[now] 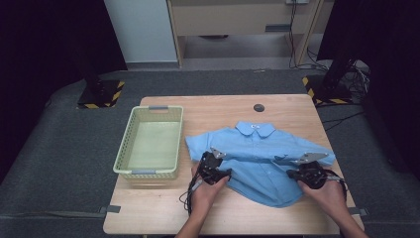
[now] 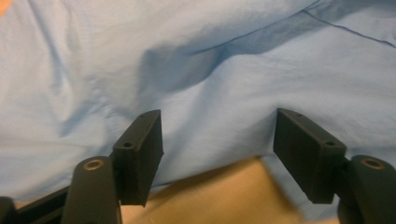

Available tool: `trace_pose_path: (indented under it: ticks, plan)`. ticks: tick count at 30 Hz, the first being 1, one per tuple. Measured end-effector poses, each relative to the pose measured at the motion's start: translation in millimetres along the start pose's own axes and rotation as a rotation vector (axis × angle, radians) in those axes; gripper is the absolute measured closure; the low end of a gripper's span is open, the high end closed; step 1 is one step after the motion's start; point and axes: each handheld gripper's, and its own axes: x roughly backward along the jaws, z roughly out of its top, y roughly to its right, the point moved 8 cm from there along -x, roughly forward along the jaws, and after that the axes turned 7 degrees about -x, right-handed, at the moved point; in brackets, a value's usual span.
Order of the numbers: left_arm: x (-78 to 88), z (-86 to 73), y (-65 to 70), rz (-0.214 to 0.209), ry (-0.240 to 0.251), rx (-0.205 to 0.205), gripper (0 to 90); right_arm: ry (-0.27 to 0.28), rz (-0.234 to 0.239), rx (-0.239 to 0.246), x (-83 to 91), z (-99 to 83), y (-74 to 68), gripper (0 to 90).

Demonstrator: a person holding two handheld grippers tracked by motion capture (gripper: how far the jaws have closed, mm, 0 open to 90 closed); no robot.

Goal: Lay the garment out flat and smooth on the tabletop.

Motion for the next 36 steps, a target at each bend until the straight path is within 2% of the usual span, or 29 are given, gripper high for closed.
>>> trace_pose_path:
  ticks: [3,5,8,9,13,20,22,26,30,31,33,36]
  plan:
    - [8.3,-10.4,12.7,-0.036,0.022,0.030,36.8,0.020,-0.028,-0.011,11.1,-10.4,9.0,87.4]
    - [8.5,-15.3,18.2,-0.052,0.023,0.039,37.4,0.027,-0.002,-0.034,15.2,-14.6,7.9,83.3]
    - [9.3,-16.9,24.9,-0.060,0.018,0.028,37.0,0.005,-0.004,-0.019,14.1,-17.5,2.9,90.0]
    - [10.2,-16.9,26.7,-0.063,0.019,0.024,36.9,-0.016,-0.008,-0.015,11.0,-18.6,0.6,90.0]
    - [13.5,-17.6,32.0,-0.078,0.019,0.019,36.6,-0.038,0.020,-0.026,-2.3,-15.2,-9.9,90.0]
    - [21.8,-24.1,38.4,-0.111,0.008,0.020,37.0,-0.019,0.055,-0.031,-22.4,4.6,-39.3,90.0]
    - [20.0,-26.3,38.7,-0.102,-0.003,0.006,37.6,-0.019,0.067,-0.021,-24.9,7.1,-47.7,90.0]
    - [11.4,-31.7,32.9,-0.083,-0.024,0.016,38.0,0.000,0.100,-0.006,-23.1,9.6,-57.9,90.0]
    - [9.3,-32.0,28.7,-0.070,-0.012,0.028,39.0,0.028,0.126,-0.005,-19.3,13.4,-61.6,90.0]
    - [9.0,-31.8,28.9,-0.069,-0.009,0.025,39.4,0.029,0.130,-0.003,-19.3,13.7,-61.6,89.1]
    - [8.5,-31.3,31.9,-0.070,-0.005,0.013,42.1,0.030,0.133,-0.006,-17.7,13.5,-60.2,80.0]
    - [7.1,-30.3,37.1,-0.054,-0.009,-0.042,46.7,0.047,0.140,-0.025,-6.9,12.5,-54.6,66.8]
